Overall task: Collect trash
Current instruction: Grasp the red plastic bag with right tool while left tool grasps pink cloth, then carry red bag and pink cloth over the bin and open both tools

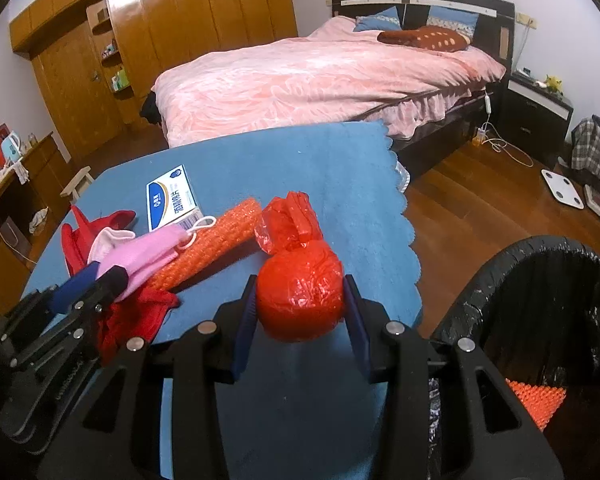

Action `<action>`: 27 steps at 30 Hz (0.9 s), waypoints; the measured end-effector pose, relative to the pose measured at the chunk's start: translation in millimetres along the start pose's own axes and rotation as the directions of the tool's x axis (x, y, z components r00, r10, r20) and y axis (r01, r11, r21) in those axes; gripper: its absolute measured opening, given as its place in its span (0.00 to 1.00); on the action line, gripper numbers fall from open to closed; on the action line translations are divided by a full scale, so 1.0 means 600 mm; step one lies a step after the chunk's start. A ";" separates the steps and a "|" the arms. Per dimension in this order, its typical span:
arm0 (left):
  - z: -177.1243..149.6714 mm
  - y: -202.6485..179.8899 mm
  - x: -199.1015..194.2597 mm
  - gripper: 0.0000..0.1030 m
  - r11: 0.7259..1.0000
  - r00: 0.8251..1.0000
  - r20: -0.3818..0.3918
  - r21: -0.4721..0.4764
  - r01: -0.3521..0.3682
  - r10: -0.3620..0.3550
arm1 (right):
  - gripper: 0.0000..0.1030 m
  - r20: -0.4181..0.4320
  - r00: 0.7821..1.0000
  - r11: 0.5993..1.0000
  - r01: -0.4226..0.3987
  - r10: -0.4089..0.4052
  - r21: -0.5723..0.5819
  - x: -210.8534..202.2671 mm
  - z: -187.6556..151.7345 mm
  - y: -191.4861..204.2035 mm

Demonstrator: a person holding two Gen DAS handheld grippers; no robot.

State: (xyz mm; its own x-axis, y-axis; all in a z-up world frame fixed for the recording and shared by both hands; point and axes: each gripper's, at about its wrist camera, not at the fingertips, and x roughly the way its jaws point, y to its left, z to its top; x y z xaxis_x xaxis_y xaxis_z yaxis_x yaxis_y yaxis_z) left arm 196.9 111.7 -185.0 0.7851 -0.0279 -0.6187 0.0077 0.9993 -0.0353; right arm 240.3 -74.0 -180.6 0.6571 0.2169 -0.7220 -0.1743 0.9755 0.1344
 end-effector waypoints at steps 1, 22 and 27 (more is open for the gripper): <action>0.000 0.001 -0.002 0.19 1.000 1.000 0.002 -0.001 0.004 -0.004 | 0.39 0.002 1.000 1.000 -0.002 0.002 0.004 -0.002 0.000 -0.001; 0.014 -0.004 -0.101 0.12 0.999 0.996 0.076 -0.012 0.052 -0.051 | 0.39 0.079 0.997 1.000 -0.028 0.028 0.002 -0.109 -0.006 -0.015; 0.021 -0.012 -0.119 0.12 0.997 0.994 0.088 -0.005 0.072 -0.071 | 0.39 0.102 0.995 1.000 -0.023 0.023 -0.004 -0.140 -0.008 -0.026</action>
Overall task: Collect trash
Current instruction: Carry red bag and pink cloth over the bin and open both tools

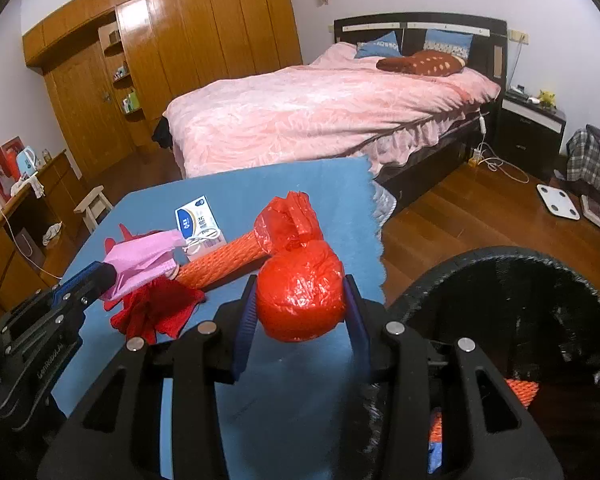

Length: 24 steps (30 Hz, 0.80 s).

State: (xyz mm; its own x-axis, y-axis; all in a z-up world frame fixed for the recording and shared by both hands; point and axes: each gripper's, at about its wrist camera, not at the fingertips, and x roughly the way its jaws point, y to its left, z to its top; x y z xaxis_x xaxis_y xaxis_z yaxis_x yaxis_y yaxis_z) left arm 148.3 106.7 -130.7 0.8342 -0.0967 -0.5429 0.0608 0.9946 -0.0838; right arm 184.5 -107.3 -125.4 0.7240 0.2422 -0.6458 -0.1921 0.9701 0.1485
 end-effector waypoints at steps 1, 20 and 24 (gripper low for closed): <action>0.001 -0.005 -0.003 0.12 1.000 1.000 0.002 0.003 0.006 -0.006 | 0.39 0.004 1.000 1.000 0.001 -0.001 0.002 -0.005 0.000 -0.004; 0.013 -0.148 -0.028 0.12 0.981 0.985 0.007 0.088 0.174 -0.175 | 0.39 0.057 0.991 0.991 0.113 -0.117 0.070 -0.123 -0.031 -0.125; 0.015 -0.191 -0.029 0.12 0.968 0.976 0.000 0.124 0.216 -0.218 | 0.39 0.065 0.985 0.983 0.154 -0.161 0.104 -0.148 -0.039 -0.166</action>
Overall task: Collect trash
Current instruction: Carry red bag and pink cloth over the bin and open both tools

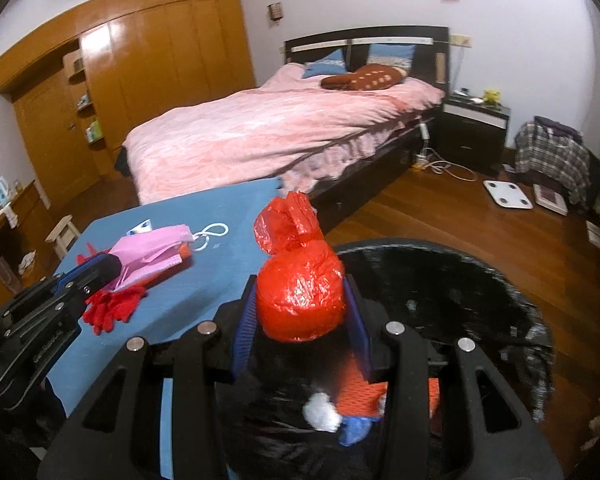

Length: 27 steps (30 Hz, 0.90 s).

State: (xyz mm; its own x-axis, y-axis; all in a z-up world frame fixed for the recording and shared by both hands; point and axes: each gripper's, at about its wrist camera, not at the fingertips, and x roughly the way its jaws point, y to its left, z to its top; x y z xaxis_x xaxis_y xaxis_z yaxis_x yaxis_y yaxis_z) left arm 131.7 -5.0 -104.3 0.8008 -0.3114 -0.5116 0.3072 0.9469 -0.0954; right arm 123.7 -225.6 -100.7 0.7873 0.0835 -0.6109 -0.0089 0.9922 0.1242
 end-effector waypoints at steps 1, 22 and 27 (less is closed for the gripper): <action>0.001 -0.015 0.004 0.12 1.000 1.000 -0.002 0.013 0.017 -0.017 | 0.39 0.003 1.000 1.000 0.014 -0.014 0.009 -0.005 -0.002 -0.013; -0.009 -0.153 0.053 0.12 0.980 0.984 -0.078 0.105 0.169 -0.162 | 0.39 -0.019 0.988 0.983 0.154 -0.152 0.105 -0.038 -0.051 -0.152; -0.011 -0.163 0.059 0.16 0.975 0.978 -0.097 0.109 0.193 -0.183 | 0.45 -0.027 0.985 0.978 0.173 -0.171 0.114 -0.036 -0.053 -0.157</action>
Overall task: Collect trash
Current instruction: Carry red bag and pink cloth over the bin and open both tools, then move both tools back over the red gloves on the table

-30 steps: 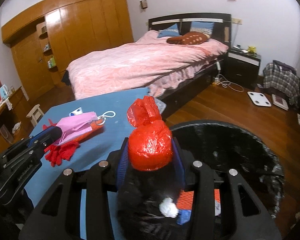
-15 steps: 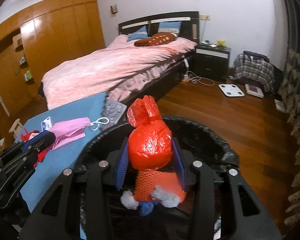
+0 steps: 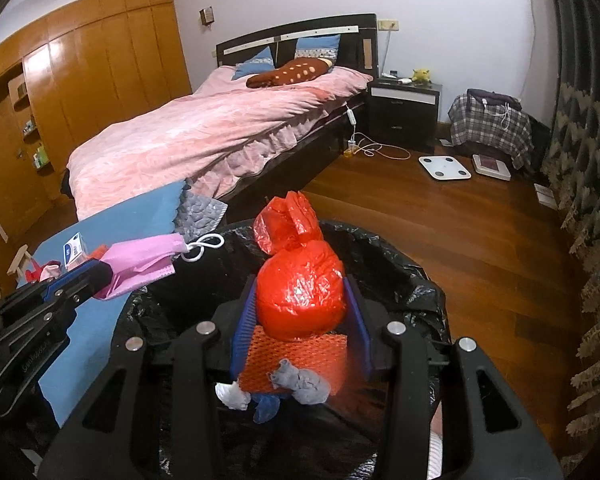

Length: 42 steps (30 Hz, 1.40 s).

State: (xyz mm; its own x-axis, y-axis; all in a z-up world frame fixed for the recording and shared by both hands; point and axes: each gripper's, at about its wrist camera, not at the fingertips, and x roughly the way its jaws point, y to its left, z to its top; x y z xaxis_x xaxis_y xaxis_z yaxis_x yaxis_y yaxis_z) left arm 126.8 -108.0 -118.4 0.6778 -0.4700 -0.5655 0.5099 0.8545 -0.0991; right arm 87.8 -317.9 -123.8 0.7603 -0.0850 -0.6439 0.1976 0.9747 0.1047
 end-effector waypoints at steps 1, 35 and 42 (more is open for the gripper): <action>0.000 -0.001 0.001 0.24 1.000 1.000 -0.002 -0.002 0.008 -0.008 | 0.48 -0.003 1.000 1.000 0.004 -0.004 0.003 0.001 0.000 0.002; -0.063 0.252 -0.122 0.87 0.919 0.935 0.019 -0.189 -0.346 0.355 | 0.92 0.002 0.983 0.973 -0.181 0.183 -0.145 0.041 0.022 0.223; -0.093 0.330 -0.152 0.87 0.866 0.893 -0.009 -0.236 -0.440 0.451 | 0.92 -0.016 0.965 0.943 -0.258 0.261 -0.211 0.057 0.022 0.313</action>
State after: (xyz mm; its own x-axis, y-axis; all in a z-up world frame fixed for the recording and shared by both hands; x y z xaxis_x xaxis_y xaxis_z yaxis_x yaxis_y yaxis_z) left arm 136.4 116.6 -132.3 0.8300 -0.0322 -0.5568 0.0183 0.9994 -0.0304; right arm 158.9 -140.7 -116.1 0.7754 0.1753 -0.6066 -0.1407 0.9845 0.1046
